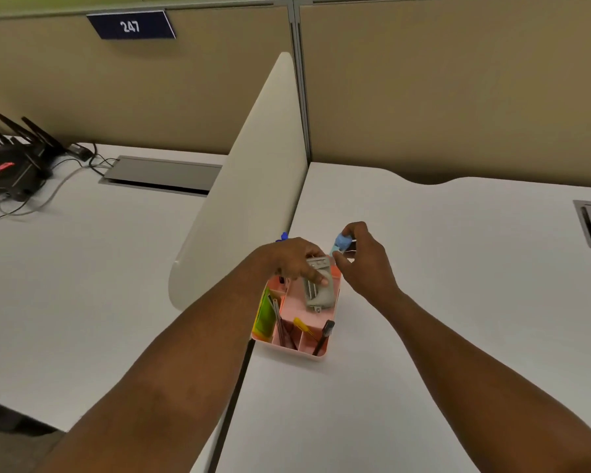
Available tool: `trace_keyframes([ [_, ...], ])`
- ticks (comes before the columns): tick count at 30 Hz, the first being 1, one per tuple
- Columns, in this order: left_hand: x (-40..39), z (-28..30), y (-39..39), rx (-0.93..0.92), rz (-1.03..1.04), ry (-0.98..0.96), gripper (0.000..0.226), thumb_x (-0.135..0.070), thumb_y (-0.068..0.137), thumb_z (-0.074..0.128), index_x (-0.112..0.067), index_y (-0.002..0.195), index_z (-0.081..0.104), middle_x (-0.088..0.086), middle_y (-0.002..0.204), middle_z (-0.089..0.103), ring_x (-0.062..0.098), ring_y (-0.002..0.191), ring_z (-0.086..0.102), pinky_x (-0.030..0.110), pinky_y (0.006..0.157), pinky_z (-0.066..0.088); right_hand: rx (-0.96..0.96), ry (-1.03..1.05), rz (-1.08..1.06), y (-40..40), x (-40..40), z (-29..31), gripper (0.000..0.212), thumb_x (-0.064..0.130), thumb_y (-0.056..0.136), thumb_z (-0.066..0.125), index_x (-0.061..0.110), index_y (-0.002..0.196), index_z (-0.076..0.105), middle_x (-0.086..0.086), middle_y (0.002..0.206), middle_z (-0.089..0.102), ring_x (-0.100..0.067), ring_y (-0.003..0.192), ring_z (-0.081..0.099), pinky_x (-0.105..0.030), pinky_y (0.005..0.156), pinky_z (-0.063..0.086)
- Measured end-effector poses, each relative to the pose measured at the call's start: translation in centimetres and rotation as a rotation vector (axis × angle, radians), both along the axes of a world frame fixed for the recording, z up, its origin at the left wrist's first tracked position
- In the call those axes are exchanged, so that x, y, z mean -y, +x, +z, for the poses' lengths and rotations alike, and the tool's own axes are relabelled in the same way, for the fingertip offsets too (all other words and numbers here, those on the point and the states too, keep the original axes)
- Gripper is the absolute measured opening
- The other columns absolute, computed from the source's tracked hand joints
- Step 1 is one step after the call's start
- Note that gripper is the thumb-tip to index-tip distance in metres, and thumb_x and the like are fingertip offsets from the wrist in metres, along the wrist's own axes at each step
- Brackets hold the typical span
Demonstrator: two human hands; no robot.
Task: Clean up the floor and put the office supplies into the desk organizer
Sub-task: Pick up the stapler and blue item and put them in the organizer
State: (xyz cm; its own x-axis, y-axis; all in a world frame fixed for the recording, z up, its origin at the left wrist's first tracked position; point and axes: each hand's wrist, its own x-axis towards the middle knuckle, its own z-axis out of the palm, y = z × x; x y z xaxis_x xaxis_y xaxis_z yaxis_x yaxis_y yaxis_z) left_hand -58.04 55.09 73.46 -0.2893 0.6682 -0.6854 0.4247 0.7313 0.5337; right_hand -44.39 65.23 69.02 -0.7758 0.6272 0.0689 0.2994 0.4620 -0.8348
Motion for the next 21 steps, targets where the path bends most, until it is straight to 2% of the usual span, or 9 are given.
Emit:
trace_keyframes([
  [3,-0.4,-0.3,-0.1,0.069,-0.107,-0.133,0.059,-0.032,0.078,0.079,-0.02,0.132,0.056,0.007,0.12,0.066,0.029,0.112,0.062,0.039,0.091,0.054,0.02,0.013,0.024,-0.5,0.1,-0.9,0.029,0.014,0.084,0.072,0.017,0.102,0.049,-0.002,0.099,0.063,-0.018,0.084,0.064,-0.037,0.078,0.057],
  [6,-0.4,-0.7,0.4,0.063,-0.104,-0.142,0.061,-0.027,0.083,0.076,-0.021,0.138,0.051,0.004,0.129,0.059,0.026,0.115,0.059,0.04,0.099,0.052,0.03,0.003,0.031,-0.8,0.1,-1.3,0.027,0.015,0.083,0.072,0.016,0.1,0.05,-0.004,0.098,0.063,-0.021,0.083,0.063,-0.04,0.076,0.057],
  [9,-0.2,-0.8,1.7,-0.025,-0.095,-0.046,0.053,-0.034,0.085,0.072,-0.021,0.134,0.055,-0.001,0.134,0.056,0.02,0.118,0.054,0.036,0.102,0.047,0.045,0.004,0.043,-0.8,-0.2,-1.7,0.025,0.019,0.084,0.072,0.013,0.098,0.052,-0.005,0.096,0.064,-0.02,0.083,0.063,-0.038,0.077,0.057],
  [13,0.4,-1.8,4.2,-0.204,-0.011,0.087,0.052,-0.039,0.082,0.074,-0.02,0.129,0.058,0.0,0.125,0.063,0.018,0.108,0.059,0.03,0.092,0.049,0.095,0.057,0.062,-0.2,-0.5,-2.4,0.023,0.024,0.086,0.071,0.011,0.096,0.056,-0.007,0.097,0.068,-0.021,0.084,0.061,-0.033,0.078,0.051],
  [15,0.5,-2.8,5.1,-0.279,0.034,0.104,0.057,-0.039,0.081,0.074,-0.018,0.131,0.055,0.004,0.128,0.06,0.022,0.111,0.059,0.032,0.093,0.05,0.149,0.095,0.061,0.0,-0.5,-2.7,0.02,0.025,0.086,0.071,0.013,0.096,0.059,-0.006,0.102,0.068,-0.021,0.091,0.06,-0.028,0.079,0.046],
  [18,0.7,-3.6,5.8,-0.402,0.096,0.071,0.068,-0.047,0.079,0.073,-0.018,0.134,0.046,0.008,0.136,0.044,0.023,0.116,0.053,0.033,0.094,0.047,0.2,0.124,0.068,0.2,-0.4,-3.1,0.017,0.022,0.086,0.071,0.013,0.096,0.062,-0.006,0.105,0.068,-0.022,0.094,0.059,-0.024,0.079,0.037],
  [21,0.9,-3.7,6.3,-0.439,0.138,0.103,0.069,-0.046,0.079,0.074,-0.017,0.135,0.045,0.008,0.135,0.044,0.022,0.119,0.05,0.033,0.096,0.047,0.222,0.158,0.072,0.5,-0.4,-3.4,0.015,0.021,0.087,0.07,0.011,0.098,0.066,-0.007,0.105,0.069,-0.021,0.093,0.057,-0.023,0.078,0.034],
])
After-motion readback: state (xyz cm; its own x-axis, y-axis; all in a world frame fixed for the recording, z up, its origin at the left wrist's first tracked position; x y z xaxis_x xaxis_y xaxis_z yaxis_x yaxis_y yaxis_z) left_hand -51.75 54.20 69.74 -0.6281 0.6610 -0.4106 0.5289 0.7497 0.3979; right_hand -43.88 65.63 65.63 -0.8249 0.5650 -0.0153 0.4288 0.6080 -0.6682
